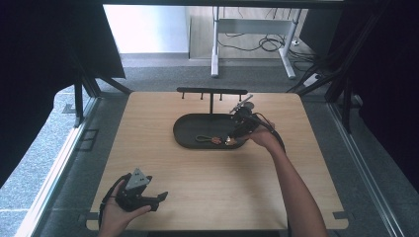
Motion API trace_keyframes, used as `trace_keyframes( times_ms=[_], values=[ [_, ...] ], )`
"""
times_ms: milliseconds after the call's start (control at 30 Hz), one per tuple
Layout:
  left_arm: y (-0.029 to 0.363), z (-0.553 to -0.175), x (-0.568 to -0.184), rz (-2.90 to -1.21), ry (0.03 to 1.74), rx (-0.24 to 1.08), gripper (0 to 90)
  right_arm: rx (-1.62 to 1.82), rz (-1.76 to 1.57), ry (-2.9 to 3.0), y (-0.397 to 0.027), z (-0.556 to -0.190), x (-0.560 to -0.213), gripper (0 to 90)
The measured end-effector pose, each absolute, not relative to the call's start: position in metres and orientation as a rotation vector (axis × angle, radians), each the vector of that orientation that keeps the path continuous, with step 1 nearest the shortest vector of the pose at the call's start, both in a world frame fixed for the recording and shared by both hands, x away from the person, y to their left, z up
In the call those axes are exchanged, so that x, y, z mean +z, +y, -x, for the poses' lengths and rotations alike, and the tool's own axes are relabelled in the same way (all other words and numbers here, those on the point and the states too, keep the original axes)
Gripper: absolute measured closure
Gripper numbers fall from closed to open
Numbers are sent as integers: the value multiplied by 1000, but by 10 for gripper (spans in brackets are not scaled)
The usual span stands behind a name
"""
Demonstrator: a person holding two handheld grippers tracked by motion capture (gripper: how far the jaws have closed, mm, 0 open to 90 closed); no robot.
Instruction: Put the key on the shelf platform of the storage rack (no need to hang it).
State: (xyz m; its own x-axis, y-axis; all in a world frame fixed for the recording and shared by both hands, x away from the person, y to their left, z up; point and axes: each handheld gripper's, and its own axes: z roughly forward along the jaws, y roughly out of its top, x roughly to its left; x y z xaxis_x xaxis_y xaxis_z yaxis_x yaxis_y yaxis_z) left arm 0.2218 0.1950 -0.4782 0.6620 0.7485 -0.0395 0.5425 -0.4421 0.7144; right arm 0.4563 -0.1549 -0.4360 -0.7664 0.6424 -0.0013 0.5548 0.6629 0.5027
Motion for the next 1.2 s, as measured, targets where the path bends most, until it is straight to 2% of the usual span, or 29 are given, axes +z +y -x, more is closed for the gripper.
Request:
trace_keyframes(
  times_ms=[600,1133,1200],
  values=[
    [194,-217,-471,-2139,983,388,223,878,-972,2621,-205,-383,-441,479],
    [187,-220,-478,-2154,999,402,227,1014,-1041,2560,-255,-310,-484,445],
    [184,-220,-480,-2156,998,397,228,995,-1040,2567,-257,-308,-485,412]
  ],
)
